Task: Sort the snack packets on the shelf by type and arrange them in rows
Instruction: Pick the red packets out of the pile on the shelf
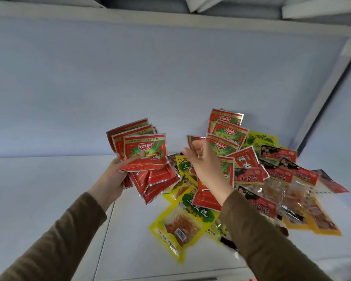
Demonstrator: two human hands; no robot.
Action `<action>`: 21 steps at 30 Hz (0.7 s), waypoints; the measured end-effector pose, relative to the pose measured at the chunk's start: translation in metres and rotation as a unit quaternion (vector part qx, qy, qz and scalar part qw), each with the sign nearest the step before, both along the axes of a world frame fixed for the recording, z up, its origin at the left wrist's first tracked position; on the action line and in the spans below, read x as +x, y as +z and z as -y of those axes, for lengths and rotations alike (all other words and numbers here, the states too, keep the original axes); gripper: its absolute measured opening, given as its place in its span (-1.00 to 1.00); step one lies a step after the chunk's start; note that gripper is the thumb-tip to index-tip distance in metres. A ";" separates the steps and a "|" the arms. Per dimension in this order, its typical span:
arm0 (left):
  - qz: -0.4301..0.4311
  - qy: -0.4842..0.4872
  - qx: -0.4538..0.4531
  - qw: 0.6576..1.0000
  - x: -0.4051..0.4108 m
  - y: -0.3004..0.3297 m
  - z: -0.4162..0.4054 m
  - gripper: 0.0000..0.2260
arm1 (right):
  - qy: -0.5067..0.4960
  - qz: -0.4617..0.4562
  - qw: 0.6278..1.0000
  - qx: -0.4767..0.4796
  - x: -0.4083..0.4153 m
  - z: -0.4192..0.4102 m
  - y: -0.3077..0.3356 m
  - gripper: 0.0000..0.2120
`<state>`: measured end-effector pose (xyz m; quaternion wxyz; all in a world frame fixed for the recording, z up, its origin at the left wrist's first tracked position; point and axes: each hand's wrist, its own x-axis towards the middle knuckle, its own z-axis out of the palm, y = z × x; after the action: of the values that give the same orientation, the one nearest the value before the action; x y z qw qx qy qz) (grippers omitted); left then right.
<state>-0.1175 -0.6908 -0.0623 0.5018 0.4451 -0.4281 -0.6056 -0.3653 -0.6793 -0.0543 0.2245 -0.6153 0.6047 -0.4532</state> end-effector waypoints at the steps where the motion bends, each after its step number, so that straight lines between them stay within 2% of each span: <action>1: 0.002 -0.004 -0.002 1.000 -0.001 -0.001 0.000 -0.57 | -0.050 -0.088 0.995 -0.019 -0.017 -0.005 -0.005 -0.39; 3: 0.004 -0.009 -0.005 1.000 -0.002 -0.003 0.000 -0.58 | -0.125 -0.233 0.964 -0.012 -0.047 -0.017 -0.014 -0.21; 4: 0.005 -0.010 -0.007 1.000 -0.002 -0.005 -0.001 -0.57 | -0.144 -0.275 0.950 0.017 -0.058 -0.023 -0.017 -0.12; 7: 0.007 -0.016 -0.010 1.000 -0.004 -0.008 -0.002 -0.52 | -0.168 -0.301 0.931 0.117 -0.074 -0.035 -0.024 0.07; 15: -0.005 -0.019 -0.009 1.000 -0.004 -0.015 -0.006 -0.58 | -0.157 -0.231 0.952 0.127 -0.065 -0.032 -0.024 0.14; 18: -0.008 -0.018 -0.013 1.000 -0.001 -0.016 -0.008 -0.58 | -0.136 -0.123 0.980 0.080 -0.061 -0.029 -0.025 0.16; 21: -0.007 -0.013 -0.015 1.000 0.003 -0.015 -0.010 -0.55 | -0.124 -0.013 0.992 0.019 -0.060 -0.025 -0.011 0.16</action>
<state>-0.1143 -0.6808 -0.0769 0.5035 0.4275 -0.4392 -0.6090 -0.4252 -0.6541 -0.0652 0.1700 -0.5372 0.6878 -0.4577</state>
